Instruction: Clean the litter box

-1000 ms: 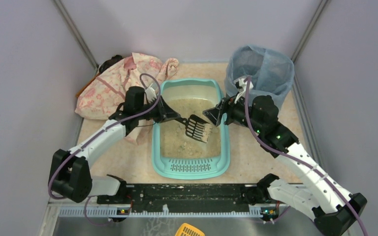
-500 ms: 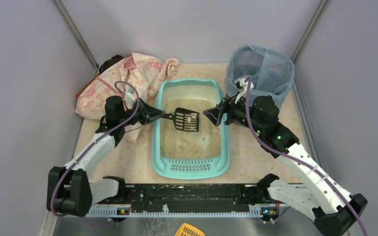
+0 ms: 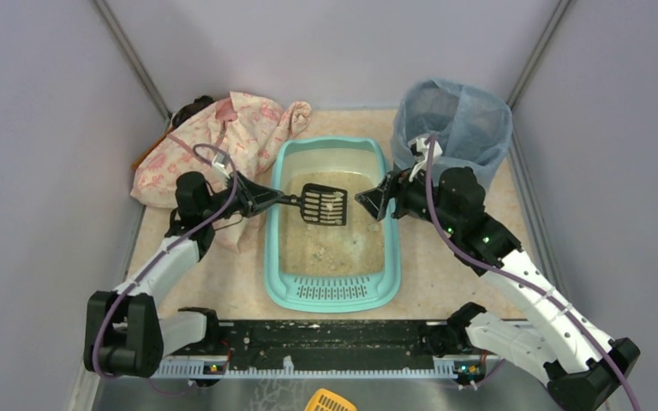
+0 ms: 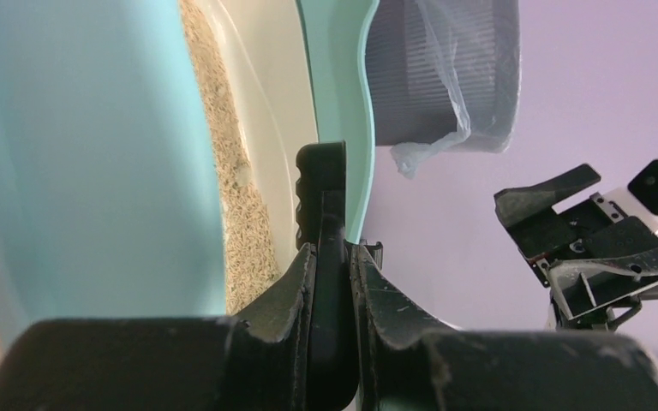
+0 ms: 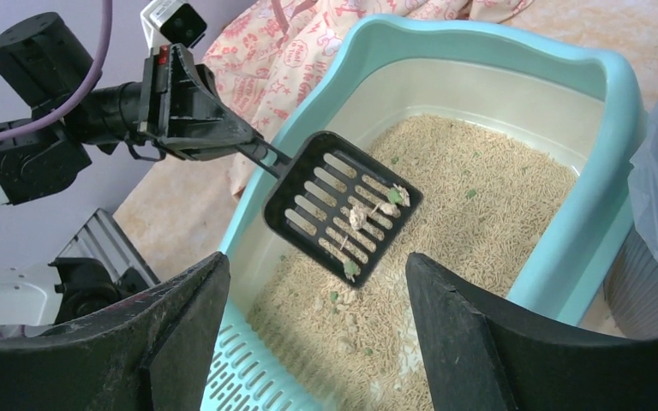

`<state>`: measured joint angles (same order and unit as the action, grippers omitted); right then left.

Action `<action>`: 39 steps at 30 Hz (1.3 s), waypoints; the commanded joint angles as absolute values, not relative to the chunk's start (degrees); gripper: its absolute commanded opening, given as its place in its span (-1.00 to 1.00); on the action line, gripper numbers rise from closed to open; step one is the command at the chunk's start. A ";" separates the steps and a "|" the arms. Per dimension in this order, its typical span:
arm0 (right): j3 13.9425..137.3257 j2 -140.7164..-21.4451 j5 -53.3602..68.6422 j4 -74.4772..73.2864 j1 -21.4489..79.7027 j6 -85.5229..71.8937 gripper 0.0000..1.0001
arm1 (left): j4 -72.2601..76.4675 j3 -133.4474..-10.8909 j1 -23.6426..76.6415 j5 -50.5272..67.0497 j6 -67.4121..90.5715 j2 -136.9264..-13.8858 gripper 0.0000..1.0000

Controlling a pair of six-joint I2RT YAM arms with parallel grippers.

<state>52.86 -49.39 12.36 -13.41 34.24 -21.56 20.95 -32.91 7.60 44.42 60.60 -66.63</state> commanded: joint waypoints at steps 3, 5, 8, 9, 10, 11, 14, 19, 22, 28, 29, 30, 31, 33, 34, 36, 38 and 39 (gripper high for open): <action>55.40 -46.79 10.82 -13.49 33.75 -20.06 0.51 | 22.16 -31.99 1.85 47.18 59.84 -62.69 -1.00; 55.29 -46.57 9.91 -13.69 33.75 -19.79 0.51 | 21.83 -32.84 1.00 49.98 59.85 -62.50 -1.00; 55.12 -46.60 10.72 -13.09 33.75 -20.37 0.51 | 21.81 -31.50 0.42 47.12 59.59 -61.79 -1.00; 54.71 -46.60 11.17 -12.46 33.75 -20.65 0.51 | 24.53 -31.44 0.79 50.48 61.29 -63.35 -1.00; 54.46 -46.74 11.27 -12.10 33.75 -20.84 0.51 | 26.84 -31.13 1.53 52.69 63.00 -64.49 -1.00; 54.38 -46.87 11.25 -11.98 33.75 -20.97 0.51 | 29.17 -29.90 1.57 52.72 64.39 -64.33 -1.00; 54.08 -47.17 11.83 -11.41 33.75 -21.66 0.51 | 26.75 -28.83 1.97 48.89 62.62 -62.41 -1.00; 53.79 -46.96 11.70 -11.46 33.75 -21.75 0.51 | 25.18 -29.82 2.99 48.20 62.23 -60.92 -1.00; 53.72 -46.48 11.86 -11.03 33.75 -21.91 0.51 | 22.39 -30.97 2.35 49.29 61.16 -61.00 -1.00; 53.16 -44.90 10.65 -12.12 33.75 -21.38 0.50 | 24.26 -30.66 -0.29 51.99 62.82 -62.24 -1.00; 53.17 -44.91 10.42 -12.12 33.75 -21.39 0.50 | 24.80 -30.03 -0.25 50.93 63.26 -62.04 -1.00; 53.17 -44.85 10.44 -11.79 33.75 -21.71 0.50 | 24.91 -29.61 -0.25 49.45 63.28 -61.88 -1.00; 53.03 -44.60 10.76 -11.21 33.75 -22.20 0.50 | 25.14 -29.63 -0.26 48.86 63.53 -62.17 -1.00; 53.02 -43.98 11.51 -10.33 33.71 -22.97 0.50 | 26.06 -30.92 -0.26 49.94 65.18 -63.67 -1.00; 53.33 -43.64 11.43 -10.52 33.70 -23.05 0.50 | 26.62 -31.85 -0.25 50.35 66.12 -64.55 -1.00; 54.07 -42.44 10.10 -11.14 33.75 -23.03 0.48 | 27.22 -34.37 1.51 49.86 67.52 -65.93 -1.00; 54.67 -40.76 8.35 -11.33 33.74 -23.35 0.47 | 26.39 -37.31 1.98 48.56 67.95 -67.11 -1.00; 54.78 -39.73 7.50 -11.07 33.75 -23.64 0.46 | 26.03 -38.96 2.30 47.80 68.20 -67.76 -1.00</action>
